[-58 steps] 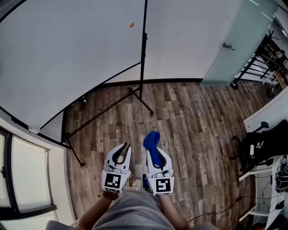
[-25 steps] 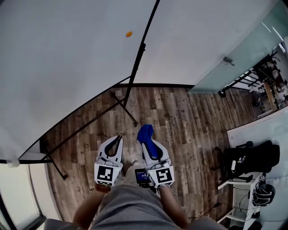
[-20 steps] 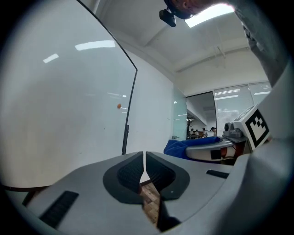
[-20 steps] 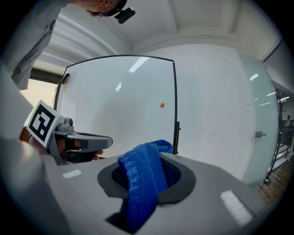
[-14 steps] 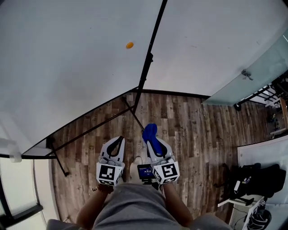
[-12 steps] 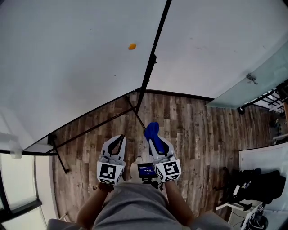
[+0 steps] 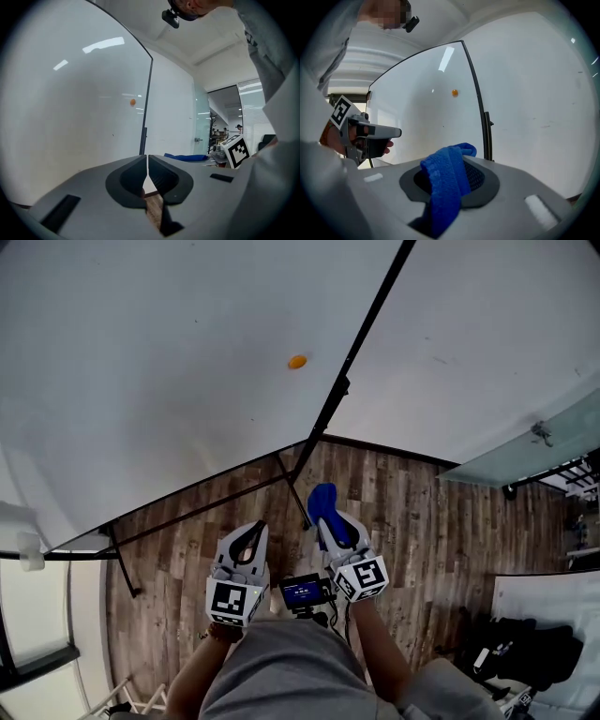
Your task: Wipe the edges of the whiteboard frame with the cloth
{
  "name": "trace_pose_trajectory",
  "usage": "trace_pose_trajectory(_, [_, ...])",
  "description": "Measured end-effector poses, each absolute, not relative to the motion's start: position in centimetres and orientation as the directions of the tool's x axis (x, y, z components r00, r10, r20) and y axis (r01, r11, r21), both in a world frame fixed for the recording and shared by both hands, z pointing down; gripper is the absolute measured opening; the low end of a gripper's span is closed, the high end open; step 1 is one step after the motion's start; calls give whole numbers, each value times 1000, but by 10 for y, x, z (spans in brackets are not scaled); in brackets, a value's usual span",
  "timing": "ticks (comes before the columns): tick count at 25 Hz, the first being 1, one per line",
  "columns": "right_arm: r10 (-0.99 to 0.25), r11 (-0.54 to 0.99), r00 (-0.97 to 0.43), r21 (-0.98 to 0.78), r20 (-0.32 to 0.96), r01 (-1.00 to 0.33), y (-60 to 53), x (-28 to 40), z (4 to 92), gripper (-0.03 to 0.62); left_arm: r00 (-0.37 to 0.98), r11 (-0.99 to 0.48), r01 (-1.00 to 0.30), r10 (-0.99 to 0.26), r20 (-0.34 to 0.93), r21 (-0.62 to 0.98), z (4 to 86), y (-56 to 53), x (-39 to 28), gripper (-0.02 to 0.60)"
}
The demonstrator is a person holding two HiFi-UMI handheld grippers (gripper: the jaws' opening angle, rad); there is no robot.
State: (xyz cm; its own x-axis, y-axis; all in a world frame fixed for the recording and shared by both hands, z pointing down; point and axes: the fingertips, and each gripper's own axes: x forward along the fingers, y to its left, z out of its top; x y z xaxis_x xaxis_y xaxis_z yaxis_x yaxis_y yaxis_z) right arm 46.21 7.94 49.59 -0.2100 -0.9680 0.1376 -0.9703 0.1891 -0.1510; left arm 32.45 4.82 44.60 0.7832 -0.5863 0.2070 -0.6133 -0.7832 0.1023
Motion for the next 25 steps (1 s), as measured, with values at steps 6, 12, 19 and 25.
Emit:
trace_pose_trajectory(6, [-973, 128, -154, -155, 170, -980, 35, 470, 520, 107, 850, -845, -522, -504, 153, 118, 440, 2, 335, 18])
trace_pose_trajectory(12, [-962, 60, -116, -225, 246, -973, 3, 494, 554, 107, 876, -871, -481, -470, 110, 105, 437, -18, 325, 18])
trace_pose_trajectory(19, [-937, 75, -131, -181, 325, -981, -32, 515, 594, 107, 867, -854, -495, -474, 150, 162, 443, -25, 316, 18])
trace_pose_trajectory(25, [-915, 90, -165, -212, 368, -973, -66, 536, 630, 107, 834, -818, -547, -516, 197, 176, 447, -42, 313, 18])
